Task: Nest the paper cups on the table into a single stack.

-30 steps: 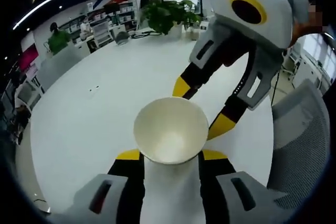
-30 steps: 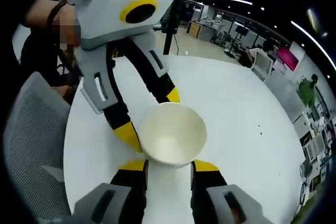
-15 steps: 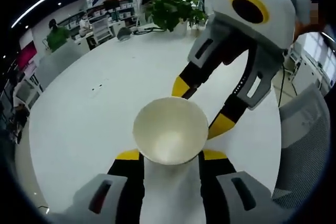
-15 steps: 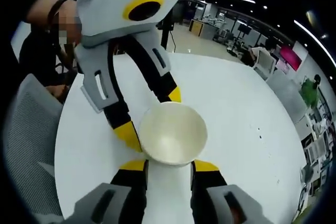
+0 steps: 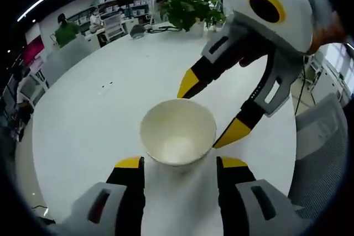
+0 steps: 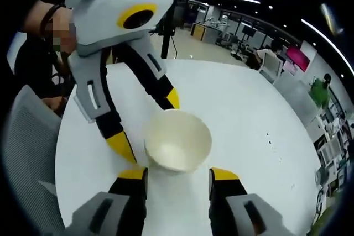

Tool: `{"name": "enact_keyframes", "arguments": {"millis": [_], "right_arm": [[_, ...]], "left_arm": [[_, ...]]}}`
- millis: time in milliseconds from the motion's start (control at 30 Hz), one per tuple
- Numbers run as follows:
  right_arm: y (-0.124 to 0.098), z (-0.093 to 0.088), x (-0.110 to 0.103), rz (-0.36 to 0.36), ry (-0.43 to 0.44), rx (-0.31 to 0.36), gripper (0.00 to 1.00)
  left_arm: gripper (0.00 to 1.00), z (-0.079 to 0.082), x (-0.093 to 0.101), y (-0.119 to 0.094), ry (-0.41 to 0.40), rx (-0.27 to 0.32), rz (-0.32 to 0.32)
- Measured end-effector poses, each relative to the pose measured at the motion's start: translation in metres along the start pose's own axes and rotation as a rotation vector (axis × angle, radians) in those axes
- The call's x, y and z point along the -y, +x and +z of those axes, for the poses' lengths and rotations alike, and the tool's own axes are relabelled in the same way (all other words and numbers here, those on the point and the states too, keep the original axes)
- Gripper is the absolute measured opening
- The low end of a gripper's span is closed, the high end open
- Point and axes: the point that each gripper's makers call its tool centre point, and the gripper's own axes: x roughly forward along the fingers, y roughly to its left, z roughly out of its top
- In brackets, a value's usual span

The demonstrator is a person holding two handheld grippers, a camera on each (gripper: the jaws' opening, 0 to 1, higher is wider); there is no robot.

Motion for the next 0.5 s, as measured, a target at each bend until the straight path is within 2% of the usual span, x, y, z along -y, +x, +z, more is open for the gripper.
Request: {"name": "enact_keyframes", "arguments": {"millis": [67,133,200,500], "right_arm": [[-0.003,-0.002,-0.001,-0.007,0.018,0.003,0.47],[-0.005,0.001,0.000,-0.021,0.079,0.040,0.48],[-0.007,-0.001,0.001,-0.037,0.109,0.050,0.50],[-0.015,-0.004,-0.002,-0.065,0.159,0.068,0.52]], "left_arm": [[0.54,-0.003,-0.002,-0.004,-0.010,0.010,0.020],[0.54,-0.006,-0.001,-0.010,-0.021,0.021,0.037],[0.55,-0.007,-0.001,-0.014,-0.038,0.034,0.048],[0.56,-0.016,-0.001,-0.031,-0.085,0.074,0.086]]}}
